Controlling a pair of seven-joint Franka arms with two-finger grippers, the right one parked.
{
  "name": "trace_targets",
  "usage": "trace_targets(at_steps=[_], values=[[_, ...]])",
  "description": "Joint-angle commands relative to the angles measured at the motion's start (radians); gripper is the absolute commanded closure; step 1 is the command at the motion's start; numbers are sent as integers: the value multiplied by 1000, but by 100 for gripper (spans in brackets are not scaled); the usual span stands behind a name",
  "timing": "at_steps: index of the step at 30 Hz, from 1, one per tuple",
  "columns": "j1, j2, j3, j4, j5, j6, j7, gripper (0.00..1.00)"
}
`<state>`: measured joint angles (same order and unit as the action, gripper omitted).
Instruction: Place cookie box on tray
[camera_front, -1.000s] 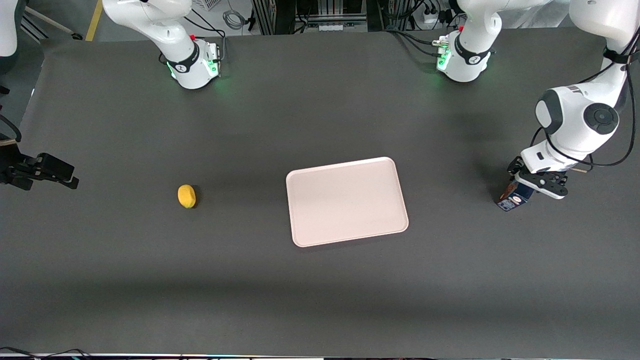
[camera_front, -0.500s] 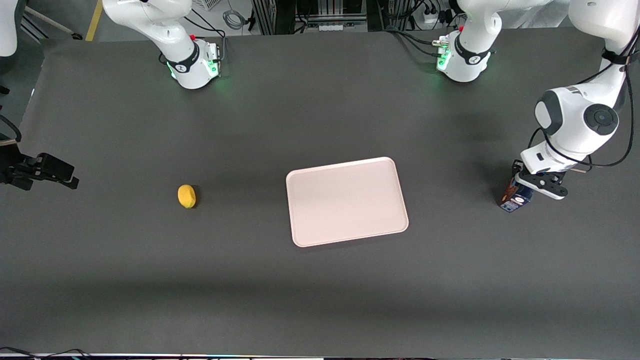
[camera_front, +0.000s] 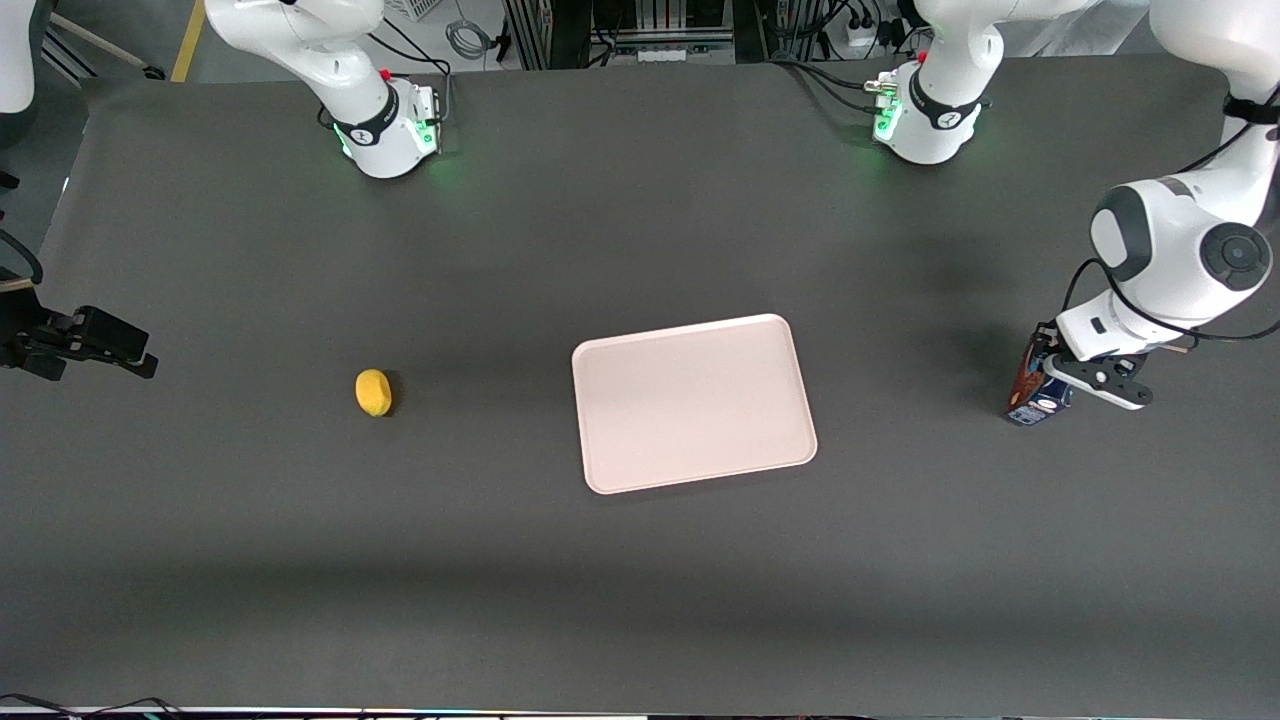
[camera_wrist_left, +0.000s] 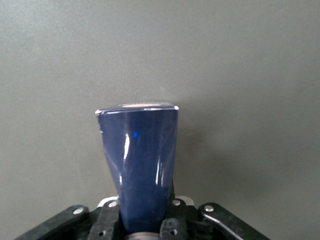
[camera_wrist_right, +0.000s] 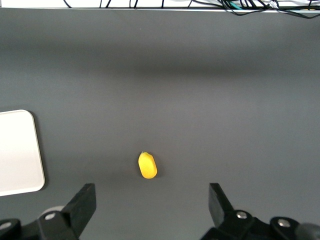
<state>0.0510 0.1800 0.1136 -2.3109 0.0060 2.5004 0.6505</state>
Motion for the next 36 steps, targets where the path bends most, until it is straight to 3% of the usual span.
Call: trace_targets(at_steps=[1, 11, 21, 36], values=[[-31, -42, -2, 80, -11, -133, -87, 91], [-43, -97, -106, 211, -15, -324, -297, 91], [-85, -119, -209, 399, -69, -549, -558, 91], [-149, -63, -408, 515, -69, -552, -1060, 90]])
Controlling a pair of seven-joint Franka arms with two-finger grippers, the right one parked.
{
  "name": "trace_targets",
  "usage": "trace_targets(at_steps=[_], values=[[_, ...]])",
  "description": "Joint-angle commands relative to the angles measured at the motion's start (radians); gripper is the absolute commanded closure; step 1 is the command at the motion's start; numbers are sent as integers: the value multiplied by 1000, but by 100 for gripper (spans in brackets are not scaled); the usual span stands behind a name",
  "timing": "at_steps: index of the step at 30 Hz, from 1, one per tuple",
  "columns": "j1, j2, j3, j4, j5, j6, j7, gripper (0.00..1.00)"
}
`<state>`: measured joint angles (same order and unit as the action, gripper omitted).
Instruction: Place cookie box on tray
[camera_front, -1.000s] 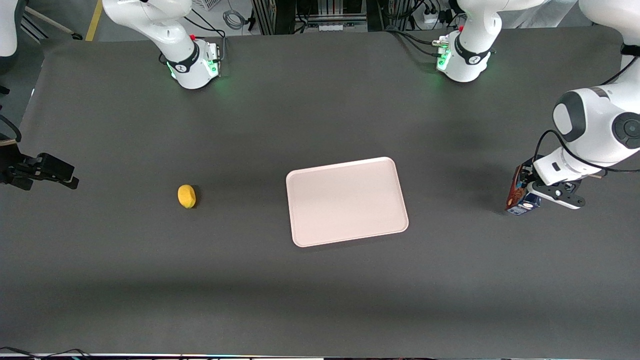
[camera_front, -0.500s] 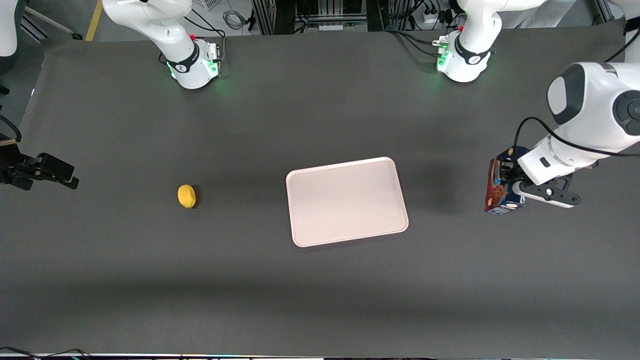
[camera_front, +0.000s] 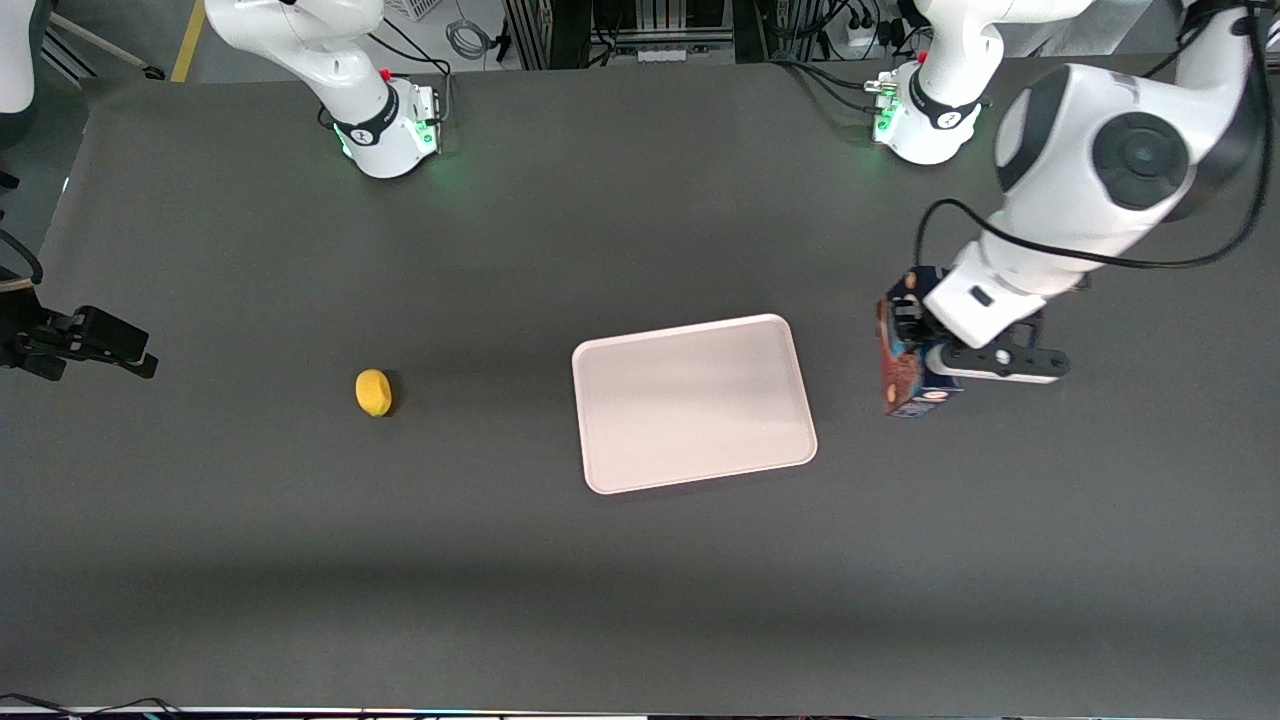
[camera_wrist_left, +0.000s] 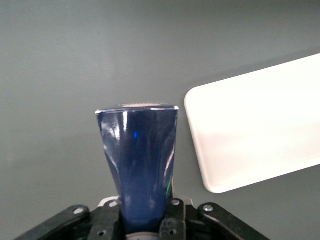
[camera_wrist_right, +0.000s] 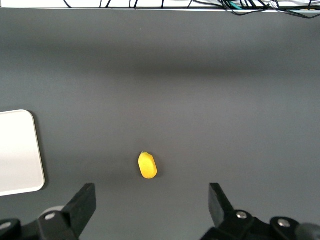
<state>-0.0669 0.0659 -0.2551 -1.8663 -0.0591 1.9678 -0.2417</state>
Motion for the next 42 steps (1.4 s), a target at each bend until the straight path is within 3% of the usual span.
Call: trace_targets(at_steps=[1, 12, 18, 27, 35, 42], values=[[-36, 57, -47, 72, -2, -18, -201, 90], [-91, 158, -111, 69, 25, 86, -433, 89], [-111, 207, -119, 59, 148, 121, -459, 89], [-145, 324, -121, 47, 199, 270, -531, 89], [-159, 394, -121, 21, 318, 364, -608, 89], [-160, 422, -110, 13, 328, 407, -610, 88]])
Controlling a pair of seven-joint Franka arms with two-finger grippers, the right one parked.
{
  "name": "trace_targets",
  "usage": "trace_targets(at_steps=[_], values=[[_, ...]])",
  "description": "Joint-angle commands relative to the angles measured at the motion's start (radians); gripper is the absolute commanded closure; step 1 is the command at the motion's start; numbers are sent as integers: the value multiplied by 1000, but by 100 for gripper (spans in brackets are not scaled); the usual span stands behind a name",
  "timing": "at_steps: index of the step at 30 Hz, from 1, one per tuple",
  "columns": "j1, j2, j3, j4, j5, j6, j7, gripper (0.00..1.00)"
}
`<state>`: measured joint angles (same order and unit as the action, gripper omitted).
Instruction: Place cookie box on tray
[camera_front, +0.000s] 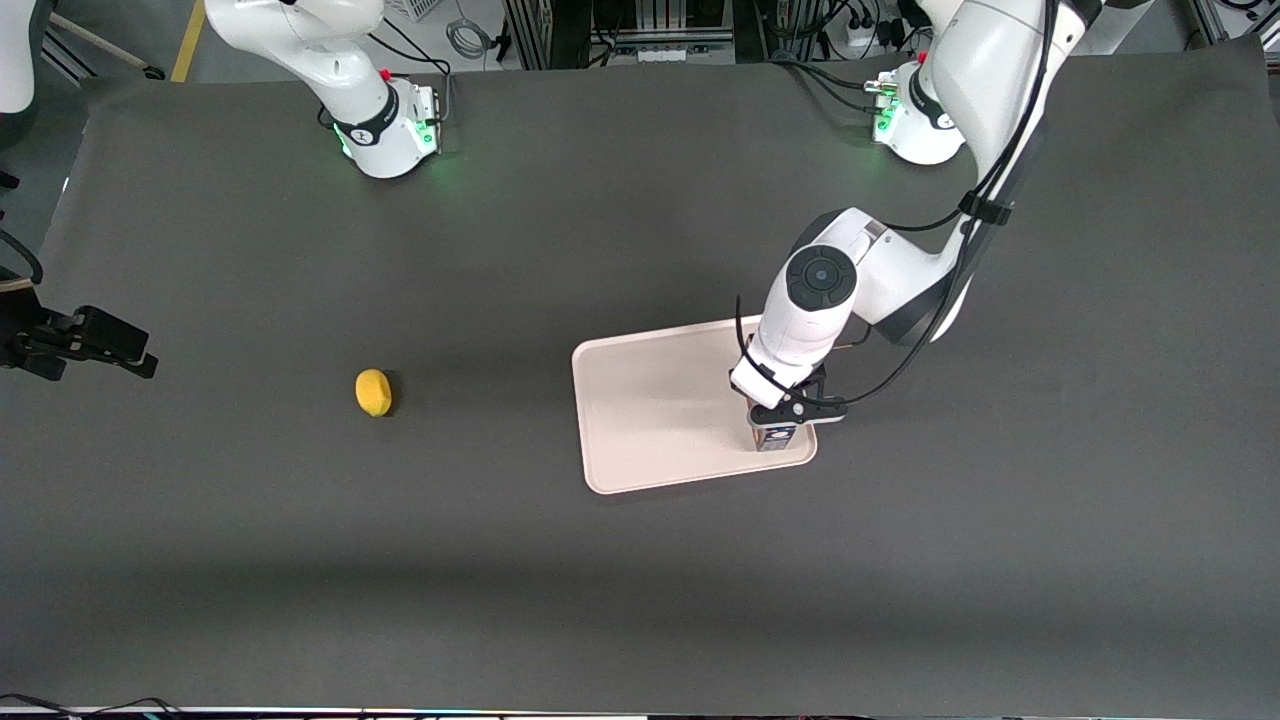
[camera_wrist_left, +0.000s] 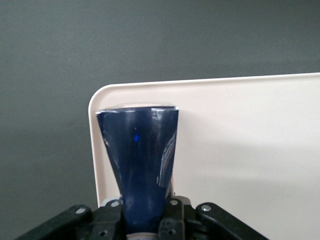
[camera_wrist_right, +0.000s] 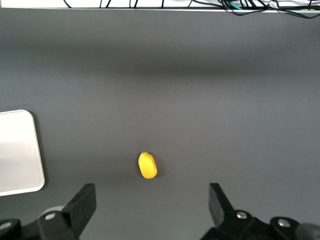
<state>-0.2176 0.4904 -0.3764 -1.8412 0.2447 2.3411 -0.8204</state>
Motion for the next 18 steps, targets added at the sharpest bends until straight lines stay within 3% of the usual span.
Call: trace_targets(at_steps=[1, 13, 16, 18], values=[[-9, 2, 11, -15, 24, 40, -31, 88], [-11, 19, 25, -23, 24, 70, -59, 73], [-11, 20, 25, -23, 24, 72, -59, 64], [-11, 22, 25, -23, 24, 72, -59, 53]])
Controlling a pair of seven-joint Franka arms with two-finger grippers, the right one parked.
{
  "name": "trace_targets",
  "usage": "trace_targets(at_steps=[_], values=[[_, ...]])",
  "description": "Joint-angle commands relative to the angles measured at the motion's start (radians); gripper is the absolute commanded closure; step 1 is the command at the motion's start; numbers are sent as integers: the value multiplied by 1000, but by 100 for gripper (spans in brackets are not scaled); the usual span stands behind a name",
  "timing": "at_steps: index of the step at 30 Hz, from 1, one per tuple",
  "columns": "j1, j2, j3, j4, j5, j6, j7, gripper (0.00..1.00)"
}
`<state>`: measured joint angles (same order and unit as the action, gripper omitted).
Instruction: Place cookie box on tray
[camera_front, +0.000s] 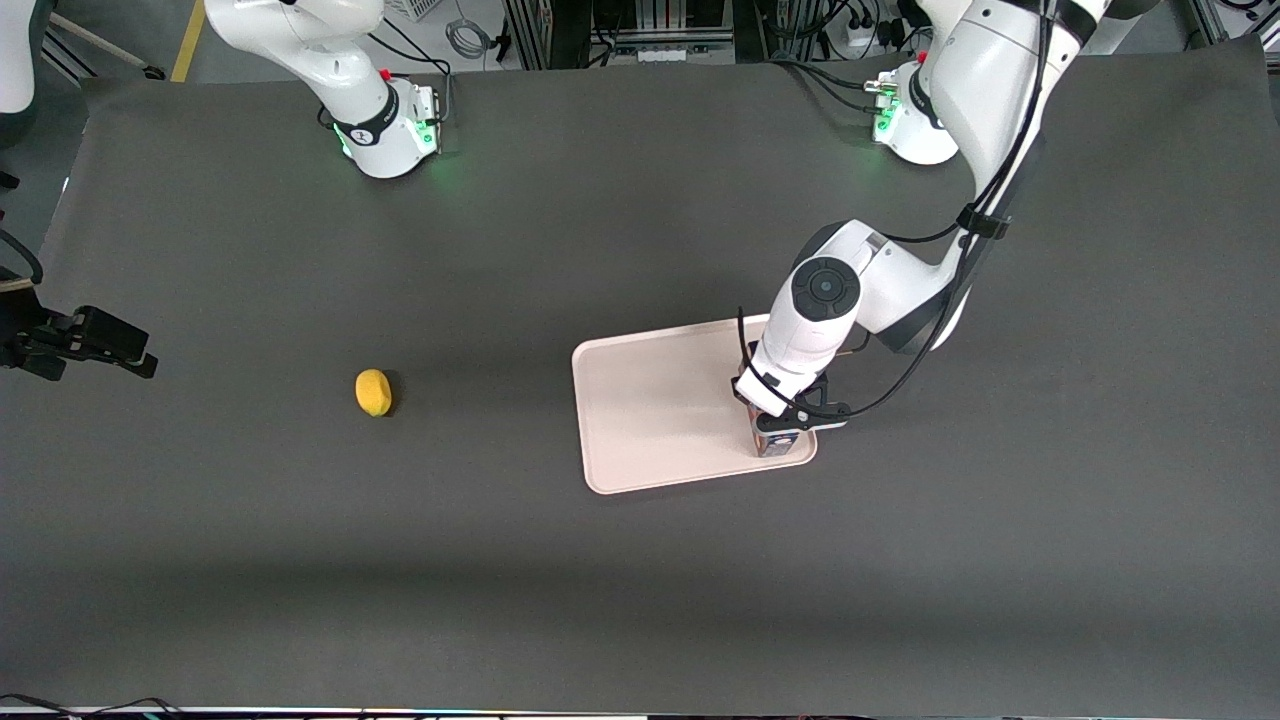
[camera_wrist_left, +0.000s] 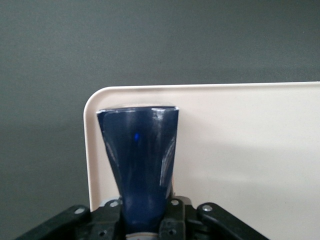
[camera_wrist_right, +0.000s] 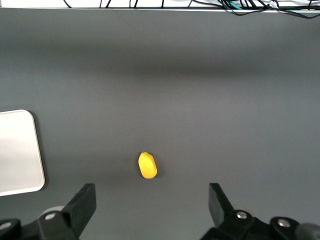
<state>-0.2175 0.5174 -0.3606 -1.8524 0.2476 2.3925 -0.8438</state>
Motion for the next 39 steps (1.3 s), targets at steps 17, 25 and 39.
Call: trace_targets(at_steps=[17, 25, 39], values=[[-8, -19, 11, 4, 19, 11, -32, 0], [10, -86, 25, 27, 9, -32, 40, 0], [104, -227, 113, 197, -172, -355, 437, 0]])
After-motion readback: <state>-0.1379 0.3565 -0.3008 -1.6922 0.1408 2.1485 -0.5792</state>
